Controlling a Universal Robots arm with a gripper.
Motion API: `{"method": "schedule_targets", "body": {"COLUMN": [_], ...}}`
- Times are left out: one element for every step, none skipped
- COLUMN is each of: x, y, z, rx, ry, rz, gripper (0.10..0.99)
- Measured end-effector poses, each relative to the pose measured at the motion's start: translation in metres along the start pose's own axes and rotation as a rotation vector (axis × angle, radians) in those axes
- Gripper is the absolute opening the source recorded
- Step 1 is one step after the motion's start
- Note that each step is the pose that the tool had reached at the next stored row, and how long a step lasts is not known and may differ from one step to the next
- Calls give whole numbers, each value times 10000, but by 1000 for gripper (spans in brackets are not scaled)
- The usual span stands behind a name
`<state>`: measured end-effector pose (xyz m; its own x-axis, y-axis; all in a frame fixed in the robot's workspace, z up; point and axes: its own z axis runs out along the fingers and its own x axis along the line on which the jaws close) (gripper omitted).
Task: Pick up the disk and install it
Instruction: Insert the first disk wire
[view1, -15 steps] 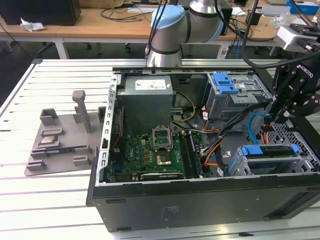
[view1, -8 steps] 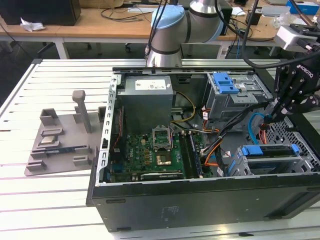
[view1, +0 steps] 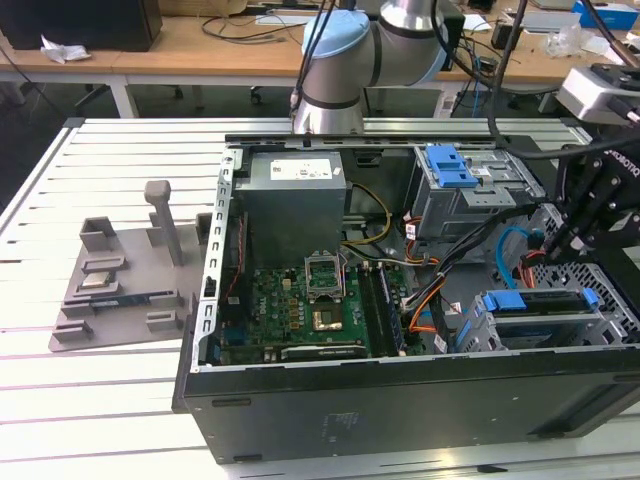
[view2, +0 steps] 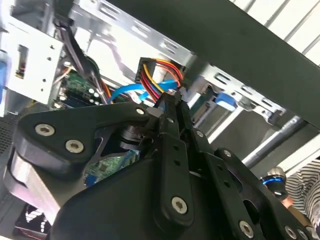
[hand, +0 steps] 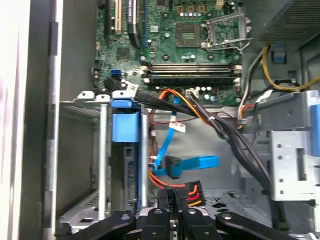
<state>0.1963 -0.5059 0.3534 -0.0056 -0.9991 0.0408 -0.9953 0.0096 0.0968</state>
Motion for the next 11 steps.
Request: {"method": "schedule_targets", "body": {"x": [49, 77, 100, 136, 151, 159, 176, 185, 190, 195, 195], "y": [1, 2, 3, 4, 4, 4, 5, 5, 6, 7, 8], "z": [4, 6, 6, 8, 13, 20, 35, 45, 49, 54, 54], "rx": [0, 0, 1, 1, 1, 1, 1, 2, 2, 2, 2], "ry": [14, 26, 41, 67, 84, 100, 124, 144, 154, 169, 170], "rz": [-2, -3, -3, -5, -7, -8, -8, -8, -8, -9, -9], "gripper": [165, 165, 165, 165, 165, 165, 165, 165, 165, 165, 165]}}
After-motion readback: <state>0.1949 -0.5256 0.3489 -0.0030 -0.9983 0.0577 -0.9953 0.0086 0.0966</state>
